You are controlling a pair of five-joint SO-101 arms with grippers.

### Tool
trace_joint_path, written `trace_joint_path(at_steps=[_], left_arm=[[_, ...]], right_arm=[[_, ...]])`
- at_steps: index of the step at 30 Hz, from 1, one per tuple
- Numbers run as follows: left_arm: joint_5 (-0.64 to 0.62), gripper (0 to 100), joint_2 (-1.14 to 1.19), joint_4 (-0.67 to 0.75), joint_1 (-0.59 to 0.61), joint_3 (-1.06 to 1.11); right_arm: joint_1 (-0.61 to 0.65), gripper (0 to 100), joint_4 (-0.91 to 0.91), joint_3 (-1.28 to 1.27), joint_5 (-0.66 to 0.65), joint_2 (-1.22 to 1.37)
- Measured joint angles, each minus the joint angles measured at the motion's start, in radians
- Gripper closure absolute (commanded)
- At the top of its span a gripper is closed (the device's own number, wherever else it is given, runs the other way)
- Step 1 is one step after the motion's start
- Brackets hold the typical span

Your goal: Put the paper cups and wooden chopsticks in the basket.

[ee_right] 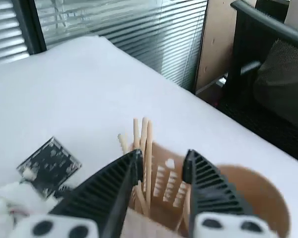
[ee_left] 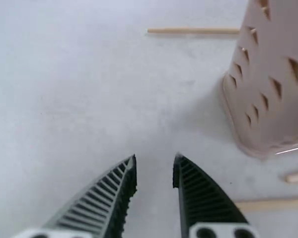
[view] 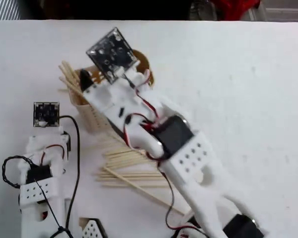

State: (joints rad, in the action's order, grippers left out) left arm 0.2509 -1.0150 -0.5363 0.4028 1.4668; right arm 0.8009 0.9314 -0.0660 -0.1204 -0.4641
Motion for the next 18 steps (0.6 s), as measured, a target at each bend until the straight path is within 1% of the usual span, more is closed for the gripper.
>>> trace_joint_path(at_steps=[2,6,8,9,11,13,15,18], left_arm=[[0.0,86,0.0,0.0,0.0,0.0],[0.0,86,0.0,0.0,0.0,0.0],[0.0,86,0.0,0.0,0.0,0.0],[0.0,86,0.0,0.0,0.0,0.0],[0.0,86,0.0,0.0,0.0,0.0],[0.0,86,0.0,0.0,0.0,0.0],[0.0,86,0.0,0.0,0.0,0.0],[0.0,86,0.0,0.0,0.0,0.0]], right_arm=[[0.0,96.1,0.17,0.0,-0.04,-0.051],[-0.006,88.2,0.499,-0.032,-0.198,-0.061],[-0.017,86.5,0.621,-0.087,-0.253,-0.048],[-0.018,86.4,0.651,-0.127,-0.276,-0.04],[-0.014,86.5,0.651,-0.226,-0.318,-0.035],[-0.023,86.5,0.595,-0.345,-0.341,-0.035],[-0.04,86.1,0.486,-0.48,-0.344,-0.018],[-0.069,85.8,0.27,-0.683,-0.358,-0.018]])
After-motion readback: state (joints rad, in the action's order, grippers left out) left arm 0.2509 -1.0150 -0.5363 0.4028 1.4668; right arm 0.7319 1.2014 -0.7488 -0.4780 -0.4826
